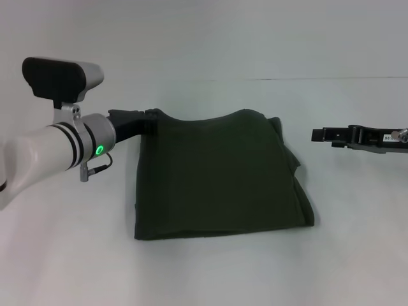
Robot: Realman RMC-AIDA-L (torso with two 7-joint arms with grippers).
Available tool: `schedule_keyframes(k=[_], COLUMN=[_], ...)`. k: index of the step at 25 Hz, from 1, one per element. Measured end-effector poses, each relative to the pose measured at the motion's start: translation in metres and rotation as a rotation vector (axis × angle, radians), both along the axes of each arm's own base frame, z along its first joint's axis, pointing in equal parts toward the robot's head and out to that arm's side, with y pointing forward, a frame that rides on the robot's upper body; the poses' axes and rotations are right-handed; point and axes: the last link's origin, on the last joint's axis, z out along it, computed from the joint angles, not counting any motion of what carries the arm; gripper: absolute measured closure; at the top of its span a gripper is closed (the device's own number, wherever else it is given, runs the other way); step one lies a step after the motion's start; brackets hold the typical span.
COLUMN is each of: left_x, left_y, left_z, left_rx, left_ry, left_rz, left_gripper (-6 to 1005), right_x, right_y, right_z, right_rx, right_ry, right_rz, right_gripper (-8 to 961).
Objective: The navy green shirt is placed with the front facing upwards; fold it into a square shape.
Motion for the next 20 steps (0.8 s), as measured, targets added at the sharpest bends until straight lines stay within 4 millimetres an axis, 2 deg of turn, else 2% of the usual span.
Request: schedule_keyframes(k=[11,20], left_x=[0.013,0.011], left_y=[0.007,0.008], left_z=[0.0,0.009], left_rx=[0.0,0.038], left_ry=[-0.002,-0.015], left_rz=[-0.03,-0.028], left_gripper=[938,902], right_x=[0.001,0.001], right_y=[0.0,0.0], right_z=[0.0,0.001], right_rx=[0.002,0.005], right_ry=[-0.002,-0.011], right_rz=[-0.002,0.006], right_gripper=[239,236])
